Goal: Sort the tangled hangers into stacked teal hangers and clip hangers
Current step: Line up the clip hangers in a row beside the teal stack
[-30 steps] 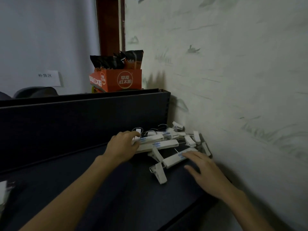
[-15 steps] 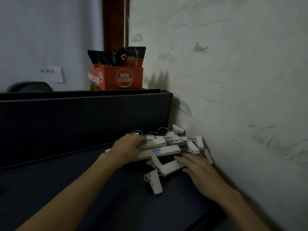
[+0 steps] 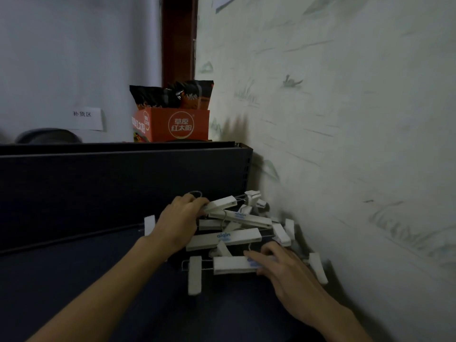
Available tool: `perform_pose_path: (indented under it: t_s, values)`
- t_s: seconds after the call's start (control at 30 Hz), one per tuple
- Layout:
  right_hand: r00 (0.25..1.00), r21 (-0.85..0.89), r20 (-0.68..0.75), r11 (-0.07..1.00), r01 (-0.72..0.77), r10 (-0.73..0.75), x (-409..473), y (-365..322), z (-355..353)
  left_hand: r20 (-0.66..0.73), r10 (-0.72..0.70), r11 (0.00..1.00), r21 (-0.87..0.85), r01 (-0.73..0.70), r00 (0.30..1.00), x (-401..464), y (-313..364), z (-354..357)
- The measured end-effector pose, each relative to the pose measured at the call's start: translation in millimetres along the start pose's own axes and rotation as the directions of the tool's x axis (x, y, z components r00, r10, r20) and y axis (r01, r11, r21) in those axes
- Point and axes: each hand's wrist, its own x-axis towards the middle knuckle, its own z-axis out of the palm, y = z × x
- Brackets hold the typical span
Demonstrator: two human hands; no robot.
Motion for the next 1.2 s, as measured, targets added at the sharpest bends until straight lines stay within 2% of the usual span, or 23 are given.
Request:
perform_pose_path:
  t_s: [0.17,0.37,0.5,0.77,0.9,1.03,1.2]
  values:
    - [1.0,0.005,0.016,1.0,-0.009,0.009,-6,1,-1,-0.016,0.028,0.999,0.04,-0.028,0.999,-5,7,5]
    - [0.999,-0.041,0.034,0.999,-0.001,0.003,-16,9,2,-0.041,0.032,0.999,-0.035,-0.034,0.999,-13,13,8]
    - [1.0,-0.069,0.005,0.998,-0.002,0.002,-28,16,1,-0.06,0.042,0.999,-0.003,-0.043,0.997,-16,15,9]
    - [0.999,-0.035,-0.01,0.998,0.053,-0.053,-40,13,-16,-0.057,-0.023,0.996,0.084,0.028,0.998,-26,34,0]
    - [0.996,0.005,0.003,0.996,0.088,-0.088,-53,6,-24,-0.11,-0.029,0.994,0.103,0.04,0.993,-40,52,-12]
    - [0.991,0.037,-0.005,0.99,0.137,-0.137,-75,-3,-22,-0.173,-0.048,0.99,0.123,0.07,0.984,-67,72,-26]
    - [0.985,0.081,-0.056,0.982,0.169,-0.165,-97,-17,-17,-0.171,-0.134,0.978,0.136,0.159,0.976,-111,80,-39]
